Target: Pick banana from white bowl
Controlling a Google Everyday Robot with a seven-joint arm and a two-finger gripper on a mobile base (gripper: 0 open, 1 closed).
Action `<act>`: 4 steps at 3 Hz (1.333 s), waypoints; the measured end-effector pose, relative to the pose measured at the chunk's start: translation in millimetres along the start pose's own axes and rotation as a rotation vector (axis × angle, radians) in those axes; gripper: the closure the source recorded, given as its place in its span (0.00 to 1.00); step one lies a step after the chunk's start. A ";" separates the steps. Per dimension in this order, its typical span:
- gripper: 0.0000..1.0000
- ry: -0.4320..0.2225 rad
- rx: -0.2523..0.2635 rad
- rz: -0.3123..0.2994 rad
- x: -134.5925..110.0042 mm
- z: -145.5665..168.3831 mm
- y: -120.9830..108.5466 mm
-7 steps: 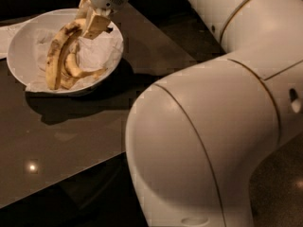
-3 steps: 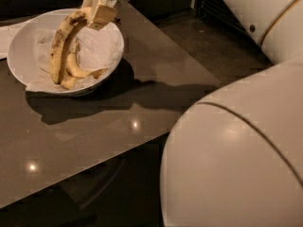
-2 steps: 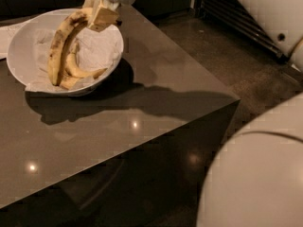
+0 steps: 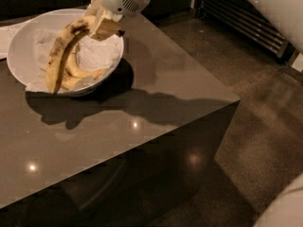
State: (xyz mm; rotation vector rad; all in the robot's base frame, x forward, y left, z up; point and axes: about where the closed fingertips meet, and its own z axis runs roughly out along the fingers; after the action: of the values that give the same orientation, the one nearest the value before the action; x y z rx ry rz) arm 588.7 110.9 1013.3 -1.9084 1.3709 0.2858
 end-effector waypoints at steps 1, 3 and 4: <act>1.00 0.001 0.049 0.039 2.1 -11.2 12.0; 1.00 0.031 0.214 0.150 8.8 -52.3 56.7; 1.00 0.067 0.292 0.209 23.2 -75.2 69.3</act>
Offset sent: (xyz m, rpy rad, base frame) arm -0.0780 -0.0652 0.0101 0.1395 -0.0752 -0.2983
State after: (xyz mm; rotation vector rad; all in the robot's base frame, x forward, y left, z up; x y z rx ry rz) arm 518.7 33.2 1021.1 -1.5507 1.5670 0.1145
